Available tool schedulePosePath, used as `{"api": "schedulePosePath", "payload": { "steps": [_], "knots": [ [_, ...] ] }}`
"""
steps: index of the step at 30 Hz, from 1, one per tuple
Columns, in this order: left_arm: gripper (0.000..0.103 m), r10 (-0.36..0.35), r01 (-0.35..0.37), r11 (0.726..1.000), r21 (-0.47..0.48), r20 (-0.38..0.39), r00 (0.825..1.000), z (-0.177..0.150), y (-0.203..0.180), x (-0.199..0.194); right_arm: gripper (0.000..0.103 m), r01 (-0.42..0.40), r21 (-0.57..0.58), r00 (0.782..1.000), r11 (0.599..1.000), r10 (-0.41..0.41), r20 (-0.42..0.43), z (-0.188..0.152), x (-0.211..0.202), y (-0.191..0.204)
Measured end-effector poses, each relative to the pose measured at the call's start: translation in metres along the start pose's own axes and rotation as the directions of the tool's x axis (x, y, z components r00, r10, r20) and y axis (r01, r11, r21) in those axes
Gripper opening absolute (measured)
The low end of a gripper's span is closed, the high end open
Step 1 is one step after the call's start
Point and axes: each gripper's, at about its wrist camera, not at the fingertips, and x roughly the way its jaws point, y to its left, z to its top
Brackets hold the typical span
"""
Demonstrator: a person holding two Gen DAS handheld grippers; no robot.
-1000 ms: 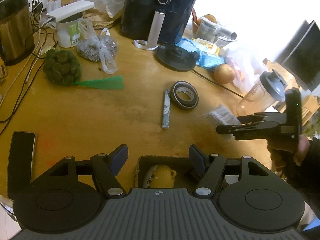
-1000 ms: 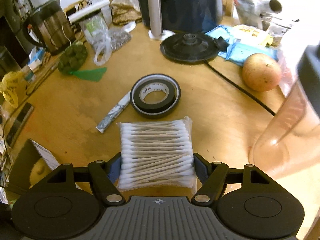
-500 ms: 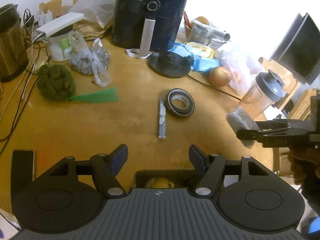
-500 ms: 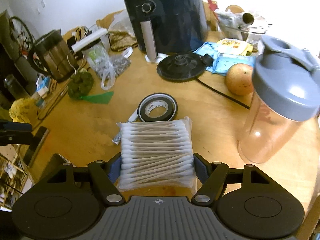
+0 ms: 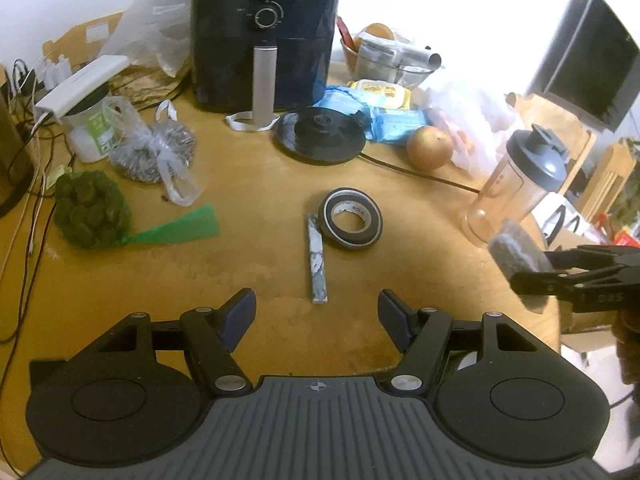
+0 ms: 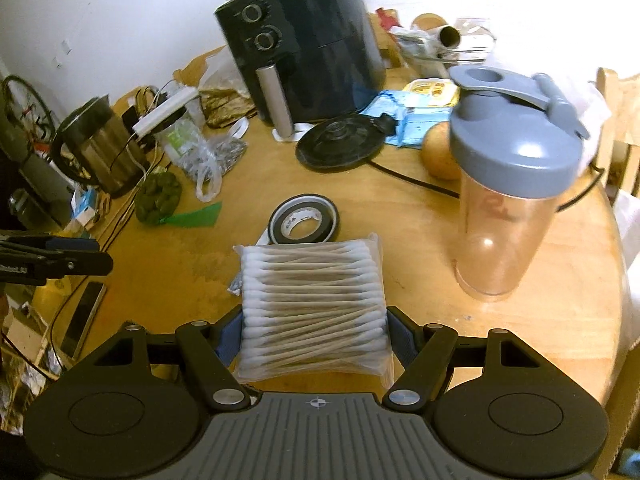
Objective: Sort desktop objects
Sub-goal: 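Lift the swab pack with the right gripper while the left reaches toward the grey marbled strip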
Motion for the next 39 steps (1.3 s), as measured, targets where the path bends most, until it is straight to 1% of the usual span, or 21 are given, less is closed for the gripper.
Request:
{"api": "schedulePosePath", "payload": {
  "steps": [3, 11, 21, 32, 39],
  "knots": [
    [0.067, -0.002, 0.003, 1.000, 0.023, -0.012, 1.000, 0.007, -0.001, 0.008, 0.075, 0.008, 0.038, 1.000, 0.999, -0.009, 0.015, 0.000, -0.006, -0.005],
    [0.066, -0.014, 0.017, 0.996, 0.084, -0.042, 0.999, 0.024, -0.006, 0.033, 0.075, 0.039, 0.090, 0.998, 0.995, -0.043, 0.043, -0.002, -0.016, -0.014],
    [0.066, -0.025, 0.038, 0.989, 0.141, -0.093, 0.995, 0.035, -0.010, 0.065, 0.075, 0.070, 0.151, 0.997, 0.986, -0.076, 0.034, -0.014, -0.018, -0.019],
    [0.066, -0.008, 0.035, 0.983, 0.181, -0.148, 0.989, 0.040, -0.011, 0.102, 0.075, 0.097, 0.200, 0.994, 0.975, -0.105, 0.028, -0.026, -0.022, -0.024],
    [0.063, 0.002, 0.033, 0.980, 0.195, -0.176, 0.984, 0.040, -0.011, 0.124, 0.075, 0.111, 0.232, 0.993, 0.966, -0.119, 0.020, -0.034, -0.025, -0.028]
  ]
}}
